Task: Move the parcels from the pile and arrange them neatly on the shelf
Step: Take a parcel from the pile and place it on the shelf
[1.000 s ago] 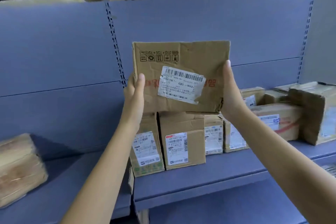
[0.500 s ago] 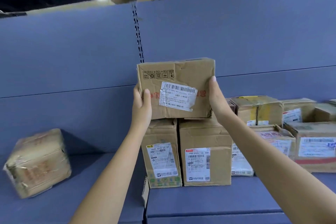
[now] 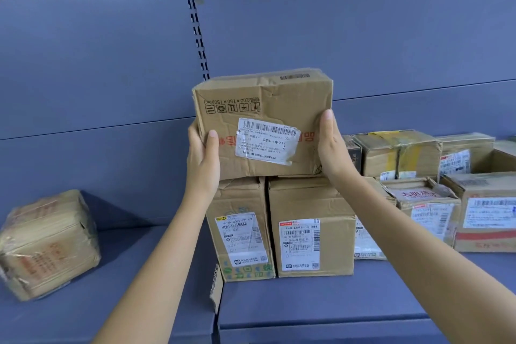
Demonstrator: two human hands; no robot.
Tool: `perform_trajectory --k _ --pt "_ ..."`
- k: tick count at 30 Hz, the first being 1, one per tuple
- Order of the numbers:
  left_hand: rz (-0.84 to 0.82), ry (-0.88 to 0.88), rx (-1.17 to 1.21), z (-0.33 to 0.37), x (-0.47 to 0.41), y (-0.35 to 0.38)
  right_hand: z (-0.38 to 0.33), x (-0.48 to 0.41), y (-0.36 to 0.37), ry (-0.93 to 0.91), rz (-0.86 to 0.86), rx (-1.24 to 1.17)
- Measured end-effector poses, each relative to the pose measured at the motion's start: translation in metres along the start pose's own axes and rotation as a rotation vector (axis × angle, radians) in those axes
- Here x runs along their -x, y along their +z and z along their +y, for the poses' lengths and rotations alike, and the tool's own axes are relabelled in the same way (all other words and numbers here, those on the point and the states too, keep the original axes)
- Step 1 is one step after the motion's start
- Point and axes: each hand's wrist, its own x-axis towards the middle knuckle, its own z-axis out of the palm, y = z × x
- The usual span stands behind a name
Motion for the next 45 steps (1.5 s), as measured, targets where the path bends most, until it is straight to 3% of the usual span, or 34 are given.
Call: perform_trajectory --k 9,14,22,28,32,37,41,45 --pt "-0.089 -0.124 0.001 -0.010 -0.016 0.001 0.016 -0.012 0.002 0.047 -0.098 0.015" --pt "-0.058 -0.186 -0.002 -0.010 -0.011 0.004 0.018 -0.014 0.001 0.152 -0.139 -0.093" --pt "0.023 -0.239 0.010 -0.010 -0.005 0.004 0.022 -0.008 -0.003 0.124 0.061 -0.170" --pt "0.111 -0.198 0.091 -0.008 -0.005 0.004 0.027 -0.009 -0.004 0.126 0.104 -0.175" --pt "0.168 -0.193 0.101 -0.008 -0.003 -0.002 0.016 0.008 -0.001 -0.060 0.315 -0.155" --pt "0.198 -0.152 0.034 0.000 0.005 -0.018 0.001 0.039 0.023 -0.398 0.477 0.112" --pt "0.226 -0.152 -0.005 0.001 0.016 -0.042 -0.018 0.065 0.061 -0.708 0.311 0.232" --pt "0.280 -0.212 -0.085 -0.008 0.047 -0.084 -0.022 0.093 0.109 -0.657 0.047 0.176"
